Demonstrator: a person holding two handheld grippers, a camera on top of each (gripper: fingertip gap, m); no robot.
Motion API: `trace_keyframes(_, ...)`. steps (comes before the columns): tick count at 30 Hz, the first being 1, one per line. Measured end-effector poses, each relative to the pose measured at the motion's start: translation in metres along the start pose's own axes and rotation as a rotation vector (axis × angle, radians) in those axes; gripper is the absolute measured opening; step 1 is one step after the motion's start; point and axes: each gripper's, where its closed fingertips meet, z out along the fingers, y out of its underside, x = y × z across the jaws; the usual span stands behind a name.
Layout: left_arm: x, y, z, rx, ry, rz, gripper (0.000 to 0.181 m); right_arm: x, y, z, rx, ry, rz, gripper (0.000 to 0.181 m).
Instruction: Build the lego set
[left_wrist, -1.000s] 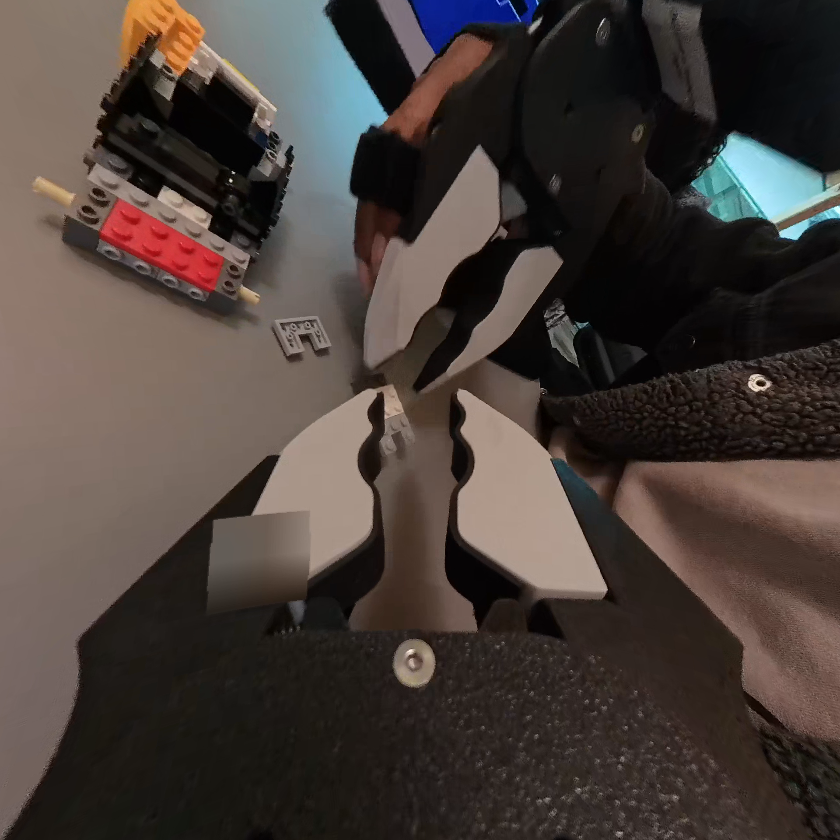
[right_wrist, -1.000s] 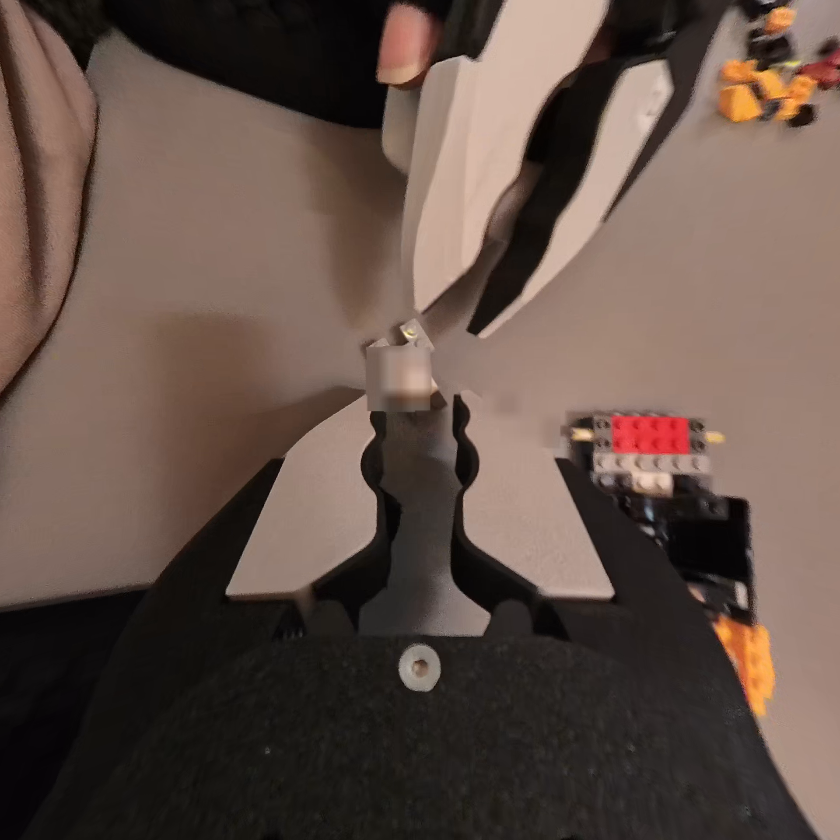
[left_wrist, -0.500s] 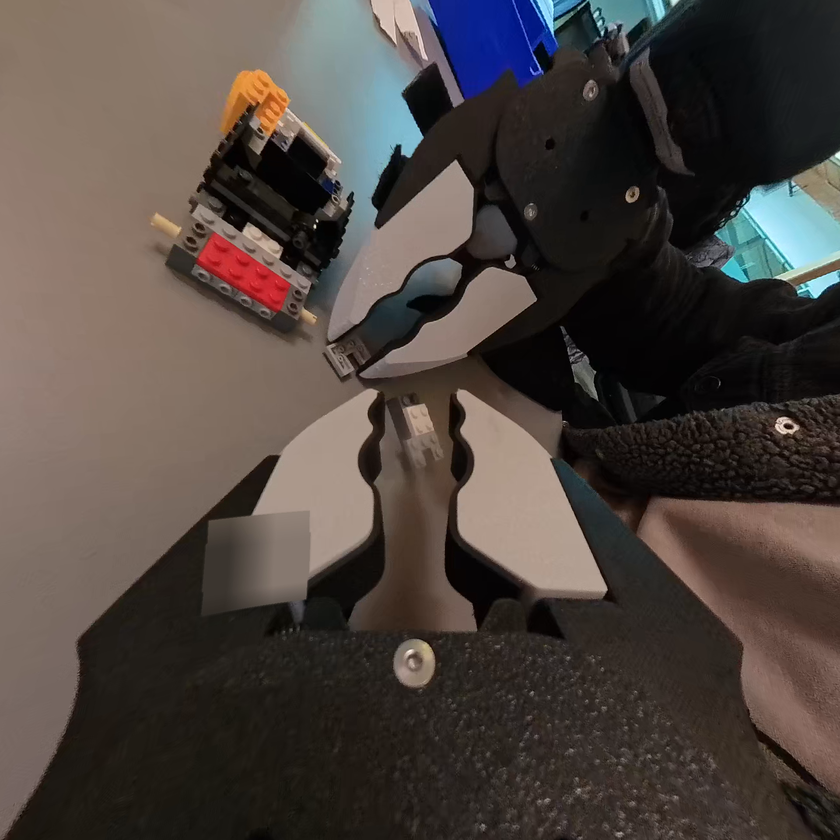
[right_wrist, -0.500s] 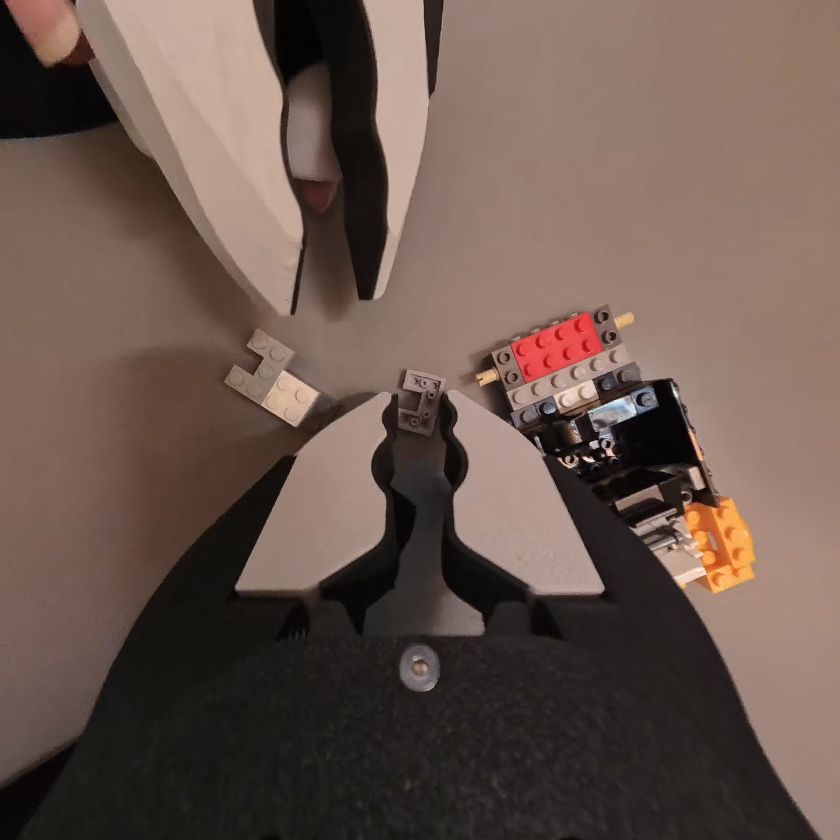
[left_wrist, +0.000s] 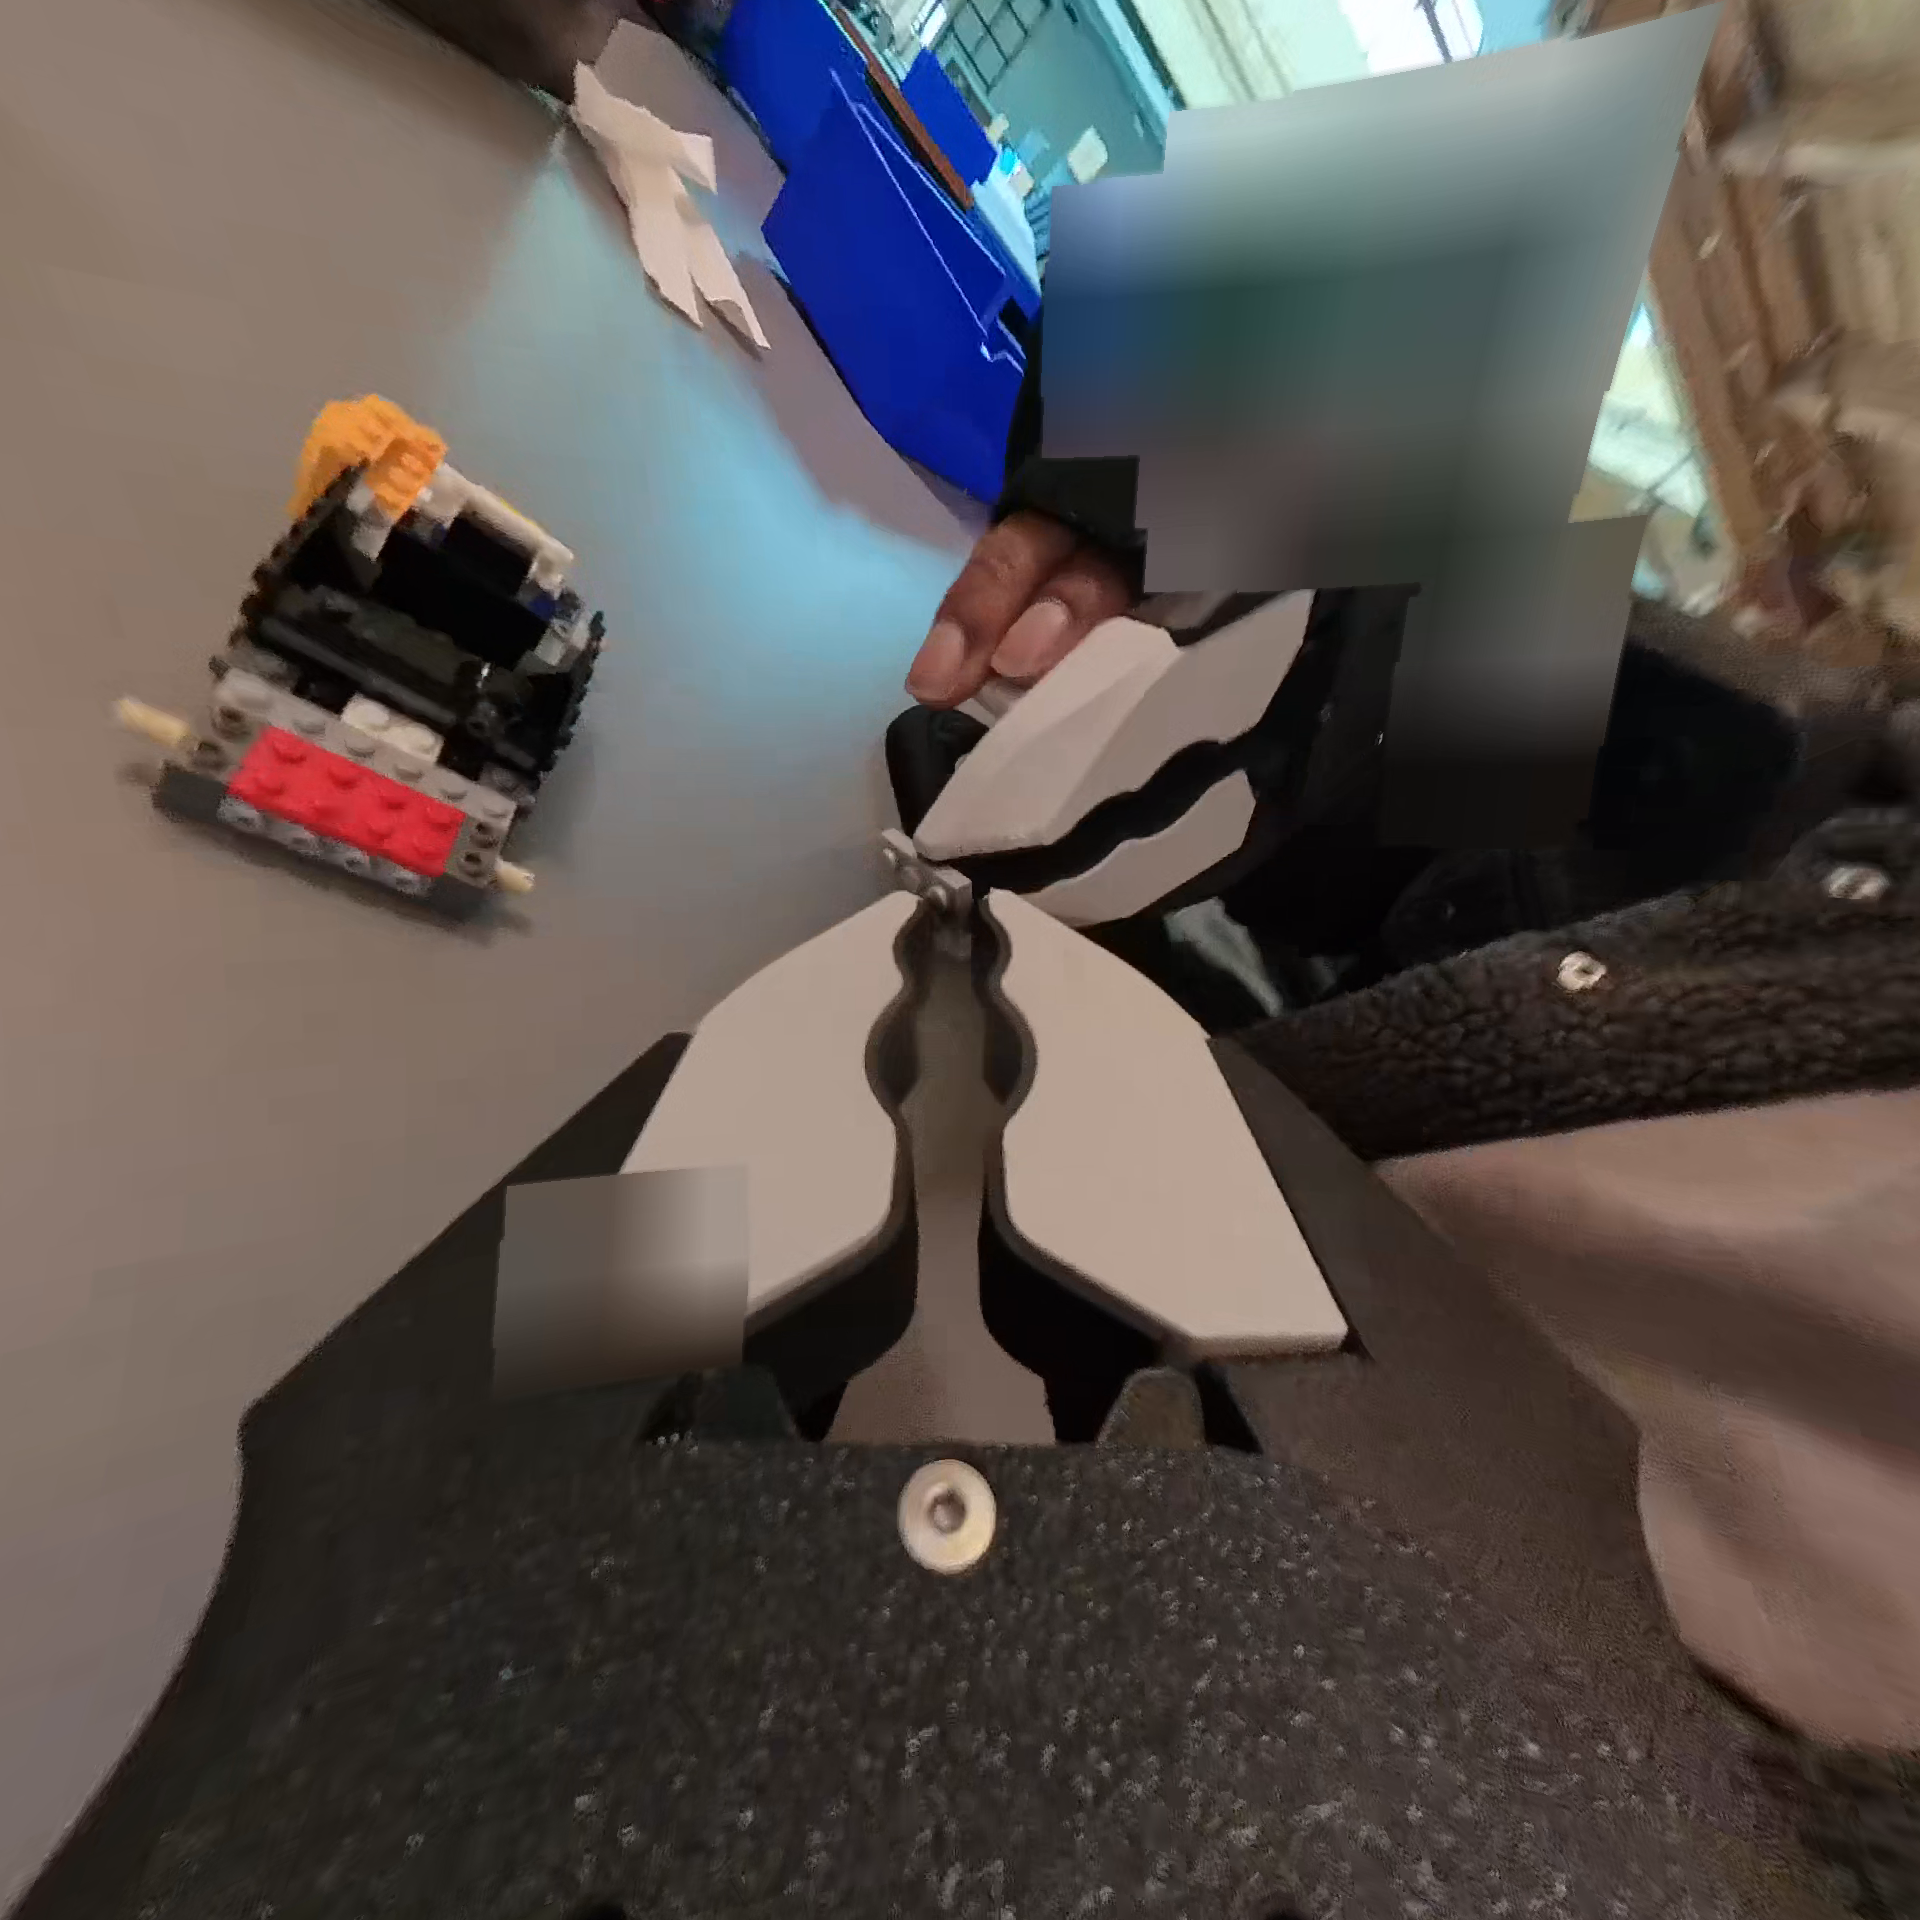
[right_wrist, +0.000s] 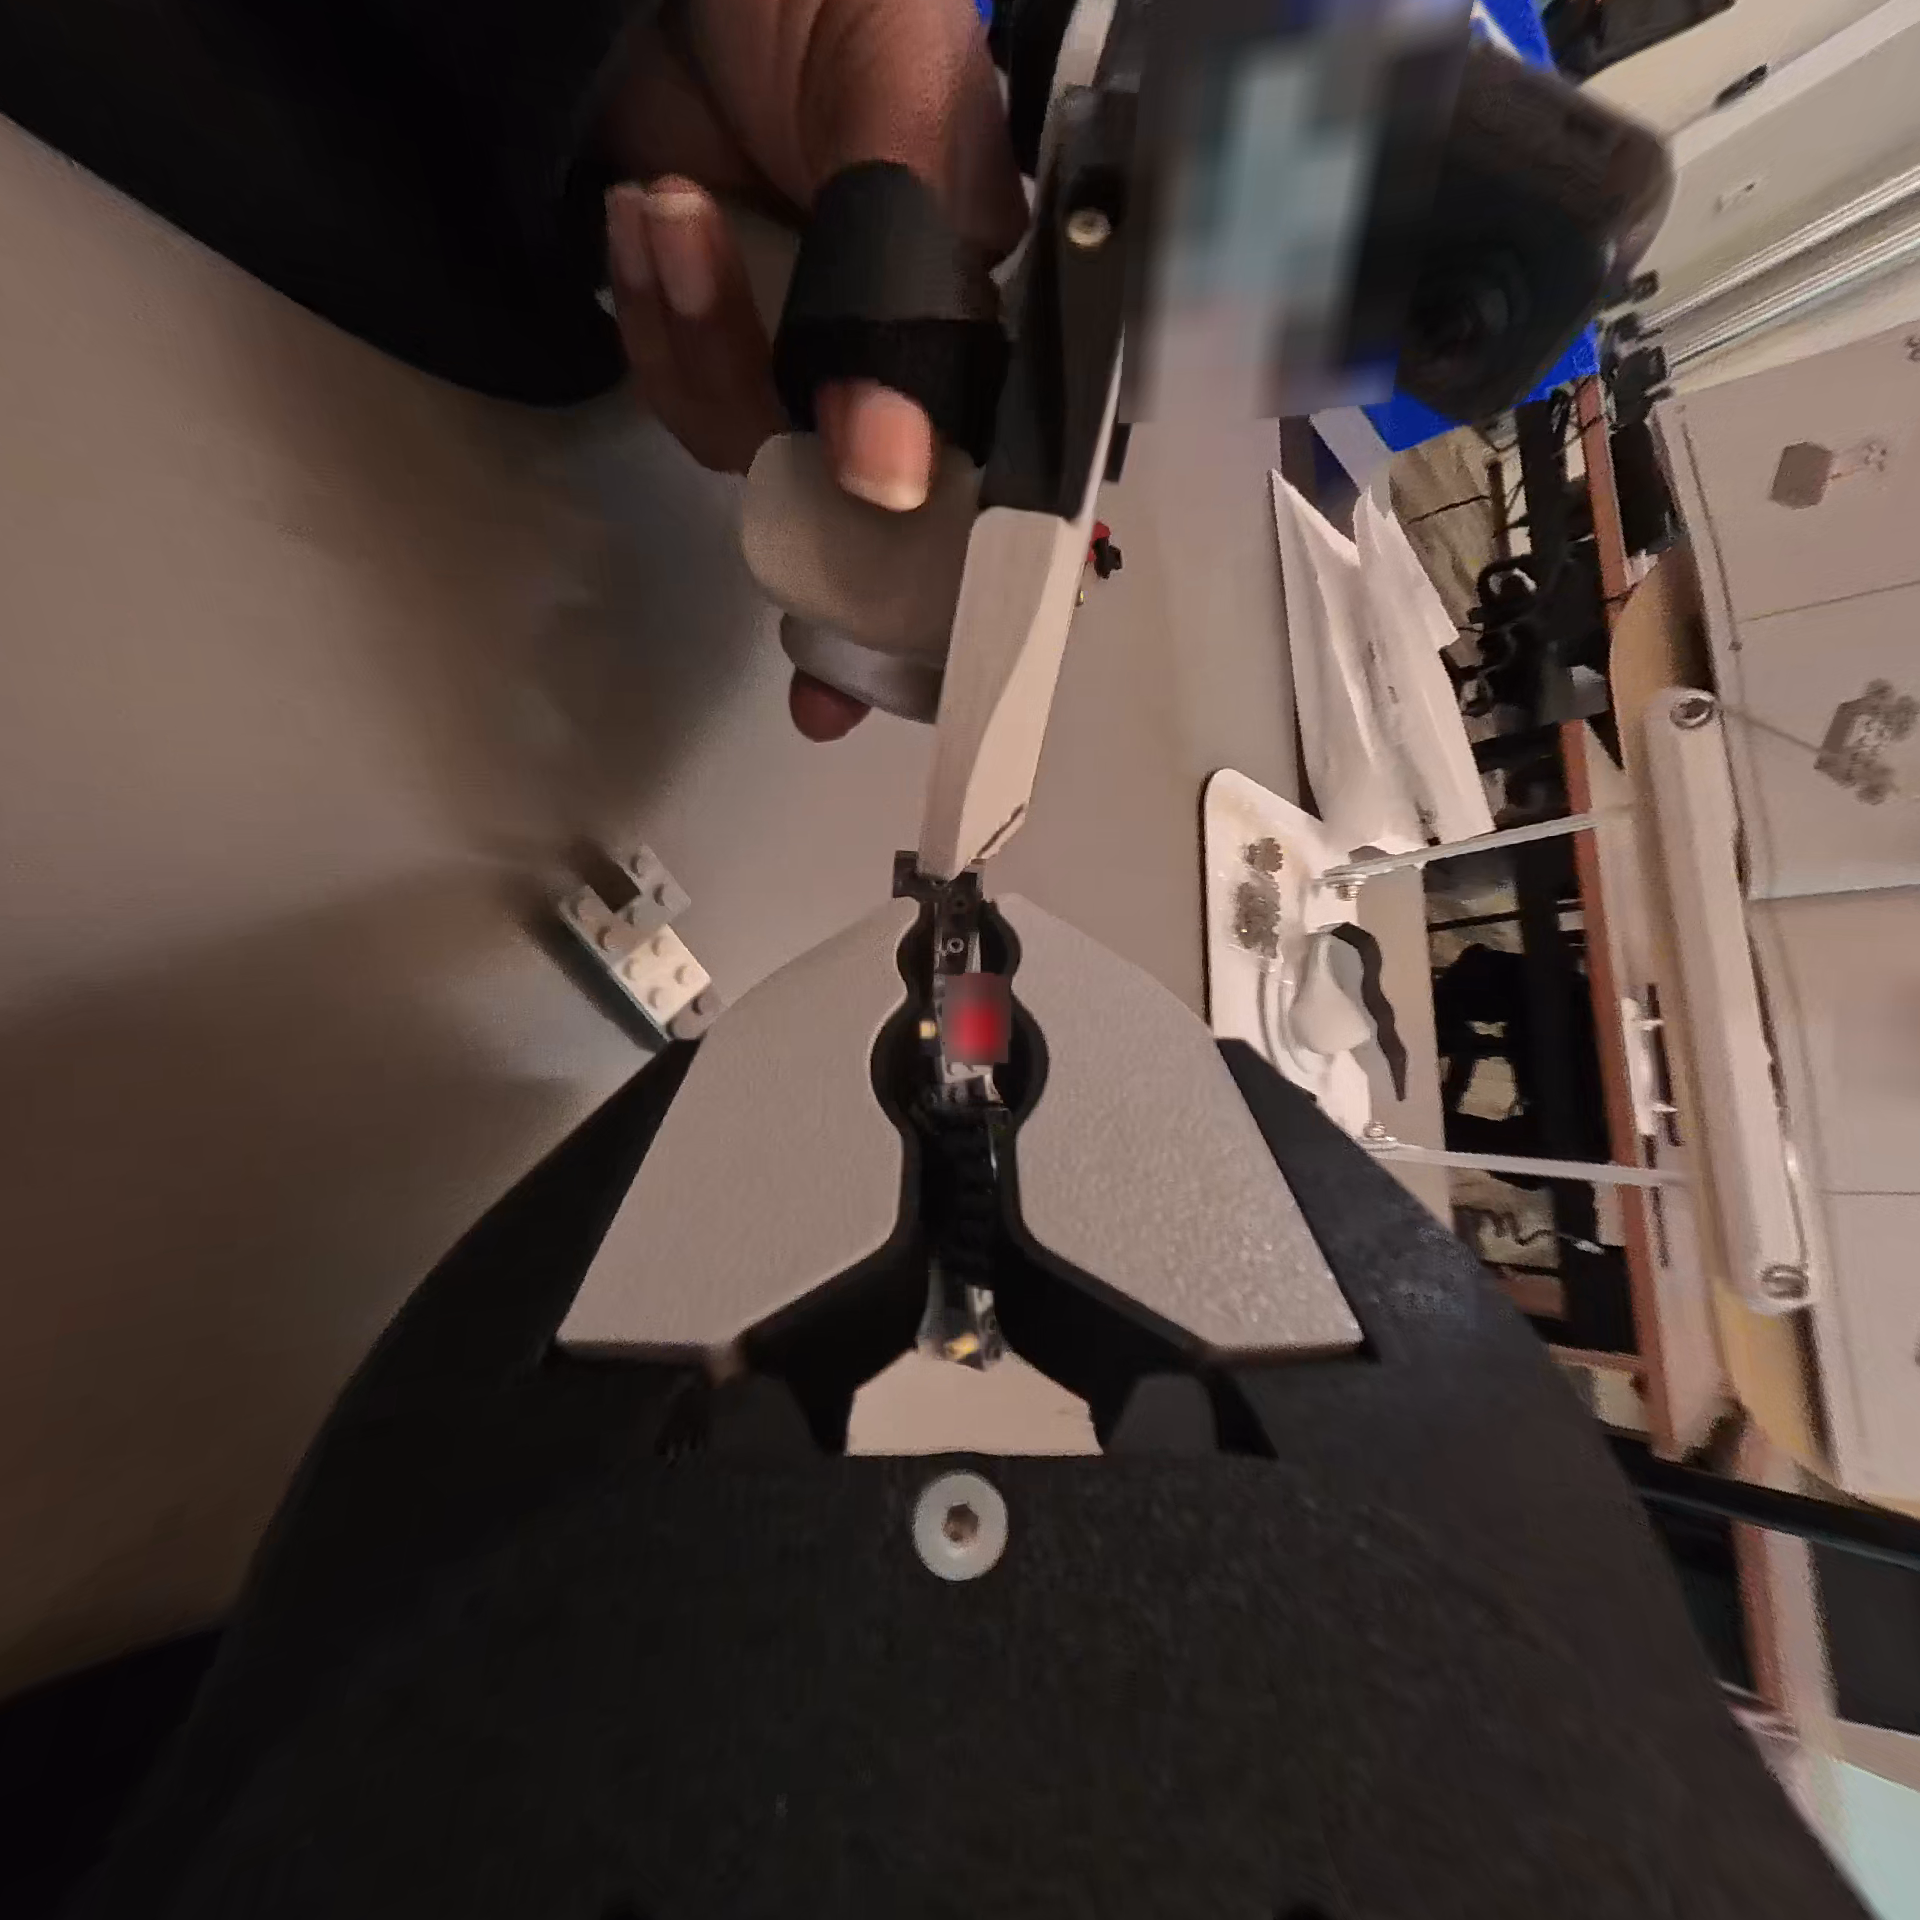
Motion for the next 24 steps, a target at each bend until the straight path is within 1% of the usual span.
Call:
trace_keyframes(1,0.003,0.0,0.0,-0.012,-0.01,0.074,0.006,0.0,-0.002,-0.002,0.022,-0.015,0.053,0.008)
trace_keyframes(3,0.012,-0.001,-0.002,-0.019,-0.022,0.242,0.006,-0.001,-0.004,-0.01,0.076,-0.102,0.235,0.022)
trace_keyframes(4,0.017,-0.002,-0.002,-0.02,-0.022,0.325,0.006,0.0,-0.004,-0.016,0.122,-0.148,0.327,0.024)
trace_keyframes(6,0.023,-0.001,-0.003,-0.027,-0.039,0.488,0.006,-0.002,-0.008,-0.029,0.234,-0.265,0.488,0.025)
trace_keyframes(9,0.041,0.009,0.0,-0.038,0.023,0.699,0.006,-0.005,-0.018,-0.04,0.378,-0.41,0.675,0.026)
trace_keyframes(11,0.05,0.014,0.002,-0.038,0.065,0.762,0.006,-0.014,-0.025,-0.04,0.415,-0.466,0.701,0.022)
trace_keyframes(12,0.052,0.014,0.002,-0.029,0.075,0.775,0.006,-0.019,-0.029,-0.041,0.426,-0.473,0.681,0.014)
trace_keyframes(13,0.053,0.014,0.001,-0.021,0.082,0.781,0.006,-0.021,-0.032,-0.041,0.43,-0.456,0.66,0.006)
trace_keyframes(14,0.053,0.012,0.0,-0.009,0.08,0.776,0.006,-0.019,-0.032,-0.04,0.421,-0.411,0.637,0.006)
trace_keyframes(16,0.047,0.001,-0.002,0.044,0.045,0.719,0.005,-0.007,-0.029,-0.04,0.393,-0.295,0.609,0.006)
trace_keyframes(17,0.04,-0.006,-0.004,0.065,0.012,0.649,0.004,0.001,-0.025,-0.04,0.361,-0.194,0.573,0.005)
trace_keyframes(18,0.03,-0.01,-0.005,0.072,-0.014,0.545,0.006,0.01,-0.02,-0.04,0.312,-0.076,0.506,0.005)
trace_keyframes(19,0.022,-0.013,-0.005,0.08,-0.011,0.411,0.021,0.016,-0.015,-0.04,0.256,0.03,0.428,0.004)
trace_keyframes(20,0.02,-0.017,-0.005,0.105,0.032,0.26,0.028,0.022,-0.01,-0.04,0.194,0.133,0.347,0.005)
trace_keyframes(22,0.022,-0.026,-0.006,0.187,0.148,-0.035,0.027,0.026,-0.007,-0.038,0.078,0.297,0.138,0.005)
trace_keyframes(23,0.021,-0.028,-0.005,0.212,0.187,-0.142,0.027,0.026,-0.008,-0.036,0.036,0.363,0.034,0.005)
trace_keyframes(24,0.018,-0.027,-0.004,0.216,0.195,-0.213,0.028,0.024,-0.01,-0.033,0.008,0.404,-0.043,0.005)
